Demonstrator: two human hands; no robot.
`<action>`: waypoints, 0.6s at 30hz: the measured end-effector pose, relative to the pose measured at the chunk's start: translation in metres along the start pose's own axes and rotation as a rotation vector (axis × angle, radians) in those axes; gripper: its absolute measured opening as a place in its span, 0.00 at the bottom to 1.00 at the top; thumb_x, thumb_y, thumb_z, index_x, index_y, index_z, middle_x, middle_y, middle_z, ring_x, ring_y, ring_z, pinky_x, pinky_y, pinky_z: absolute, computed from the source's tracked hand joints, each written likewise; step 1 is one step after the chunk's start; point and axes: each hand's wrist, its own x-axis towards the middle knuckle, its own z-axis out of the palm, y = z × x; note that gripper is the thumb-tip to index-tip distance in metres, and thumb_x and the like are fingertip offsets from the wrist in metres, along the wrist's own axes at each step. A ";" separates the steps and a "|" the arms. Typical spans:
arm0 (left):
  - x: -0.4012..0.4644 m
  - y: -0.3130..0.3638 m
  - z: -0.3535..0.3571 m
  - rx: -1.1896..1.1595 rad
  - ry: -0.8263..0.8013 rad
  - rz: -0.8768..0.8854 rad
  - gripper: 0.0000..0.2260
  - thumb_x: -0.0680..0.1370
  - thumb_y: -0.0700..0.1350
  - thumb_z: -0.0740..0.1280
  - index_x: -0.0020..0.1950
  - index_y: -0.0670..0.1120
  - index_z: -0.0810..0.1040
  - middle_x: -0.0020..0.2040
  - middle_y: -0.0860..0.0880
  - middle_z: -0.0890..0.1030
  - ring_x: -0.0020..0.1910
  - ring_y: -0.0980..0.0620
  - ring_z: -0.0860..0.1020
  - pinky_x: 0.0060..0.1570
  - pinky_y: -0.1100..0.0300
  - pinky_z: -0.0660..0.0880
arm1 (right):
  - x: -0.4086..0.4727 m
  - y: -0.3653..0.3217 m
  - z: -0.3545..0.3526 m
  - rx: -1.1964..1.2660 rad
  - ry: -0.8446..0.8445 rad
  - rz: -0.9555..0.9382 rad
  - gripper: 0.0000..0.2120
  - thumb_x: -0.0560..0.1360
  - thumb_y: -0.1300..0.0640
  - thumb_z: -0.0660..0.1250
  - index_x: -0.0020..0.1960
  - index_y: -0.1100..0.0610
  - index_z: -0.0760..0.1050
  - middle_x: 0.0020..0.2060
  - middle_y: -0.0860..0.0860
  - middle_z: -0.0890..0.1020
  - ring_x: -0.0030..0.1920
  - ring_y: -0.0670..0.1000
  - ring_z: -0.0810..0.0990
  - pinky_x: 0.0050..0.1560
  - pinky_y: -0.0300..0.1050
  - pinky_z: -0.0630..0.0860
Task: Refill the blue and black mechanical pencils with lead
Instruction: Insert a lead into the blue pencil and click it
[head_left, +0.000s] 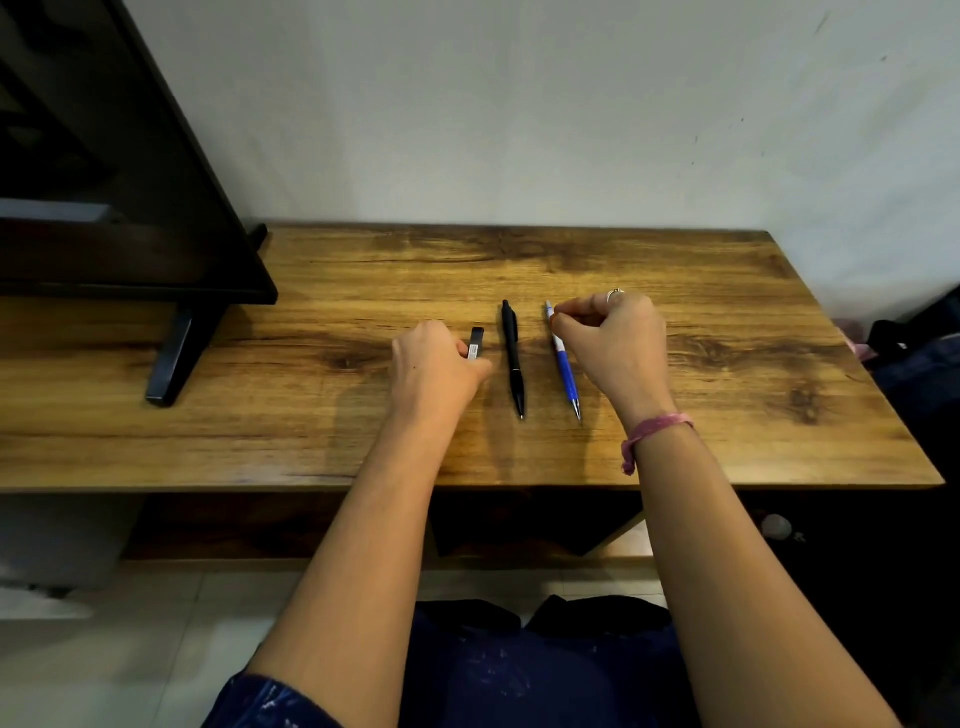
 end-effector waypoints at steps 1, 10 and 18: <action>0.000 0.000 0.000 -0.001 -0.001 0.001 0.10 0.72 0.44 0.73 0.50 0.43 0.81 0.37 0.55 0.72 0.32 0.64 0.67 0.26 0.71 0.61 | 0.000 0.000 0.001 -0.003 -0.001 0.001 0.03 0.73 0.56 0.71 0.47 0.52 0.82 0.35 0.42 0.80 0.37 0.40 0.78 0.35 0.31 0.73; 0.003 -0.002 0.000 0.051 0.009 -0.041 0.09 0.72 0.46 0.74 0.49 0.44 0.82 0.41 0.52 0.76 0.31 0.63 0.65 0.25 0.68 0.59 | -0.004 0.001 0.015 -0.175 -0.127 0.037 0.04 0.71 0.53 0.73 0.45 0.52 0.84 0.38 0.50 0.83 0.41 0.47 0.79 0.41 0.40 0.75; 0.003 -0.002 0.001 0.061 0.010 -0.049 0.10 0.71 0.47 0.74 0.50 0.45 0.82 0.42 0.51 0.78 0.34 0.59 0.70 0.30 0.66 0.65 | -0.007 -0.003 0.027 -0.224 -0.185 0.086 0.09 0.70 0.50 0.74 0.43 0.55 0.83 0.33 0.49 0.81 0.37 0.47 0.80 0.39 0.43 0.77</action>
